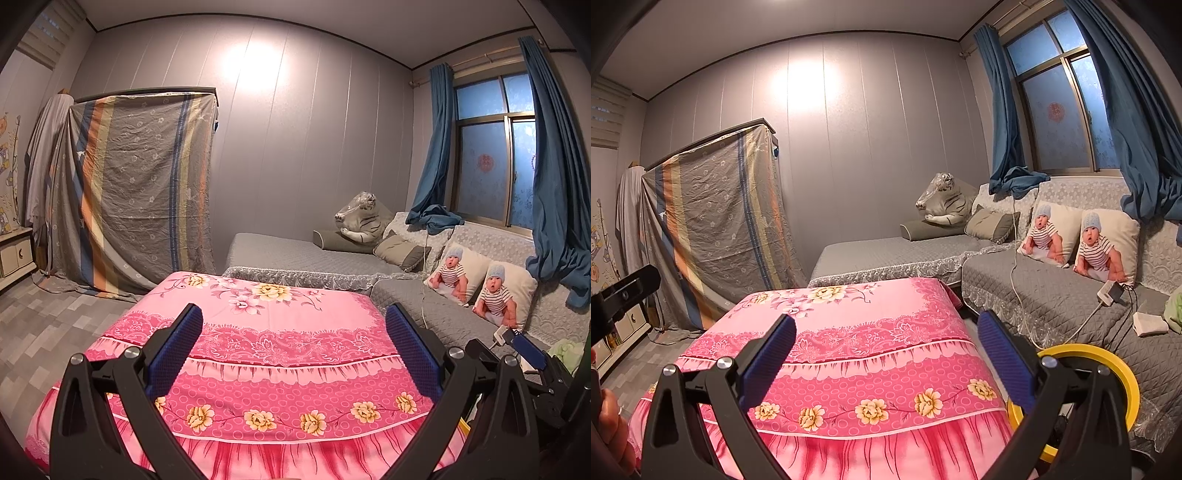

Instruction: Collect trash

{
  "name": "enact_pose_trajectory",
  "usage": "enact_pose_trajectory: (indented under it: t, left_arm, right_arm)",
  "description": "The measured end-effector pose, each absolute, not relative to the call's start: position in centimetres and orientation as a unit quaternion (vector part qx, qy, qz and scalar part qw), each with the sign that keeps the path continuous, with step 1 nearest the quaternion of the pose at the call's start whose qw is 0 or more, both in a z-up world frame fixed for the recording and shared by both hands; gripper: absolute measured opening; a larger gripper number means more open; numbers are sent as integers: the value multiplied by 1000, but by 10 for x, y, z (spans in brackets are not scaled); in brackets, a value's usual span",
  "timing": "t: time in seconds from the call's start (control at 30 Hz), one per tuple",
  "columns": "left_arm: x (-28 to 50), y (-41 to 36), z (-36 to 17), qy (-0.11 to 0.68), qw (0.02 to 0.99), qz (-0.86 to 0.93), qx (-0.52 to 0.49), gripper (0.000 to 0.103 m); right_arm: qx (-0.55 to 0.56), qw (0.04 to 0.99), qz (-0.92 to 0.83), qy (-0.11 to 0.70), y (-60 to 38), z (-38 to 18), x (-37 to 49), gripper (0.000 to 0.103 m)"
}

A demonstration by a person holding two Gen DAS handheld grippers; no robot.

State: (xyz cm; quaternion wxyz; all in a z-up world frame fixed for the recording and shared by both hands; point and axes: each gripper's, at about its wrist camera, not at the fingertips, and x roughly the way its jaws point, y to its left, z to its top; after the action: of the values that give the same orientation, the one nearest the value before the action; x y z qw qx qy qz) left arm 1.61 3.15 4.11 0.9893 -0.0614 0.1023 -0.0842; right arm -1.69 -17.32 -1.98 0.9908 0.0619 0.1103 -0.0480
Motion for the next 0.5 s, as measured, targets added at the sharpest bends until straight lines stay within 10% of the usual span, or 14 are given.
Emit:
enact_pose_trajectory:
  t: [0.5]
  left_arm:
    - [21,33,38,119,987,-91,-66,95]
  right_arm:
    - [66,990,-51,117,-173,-21,-15,95]
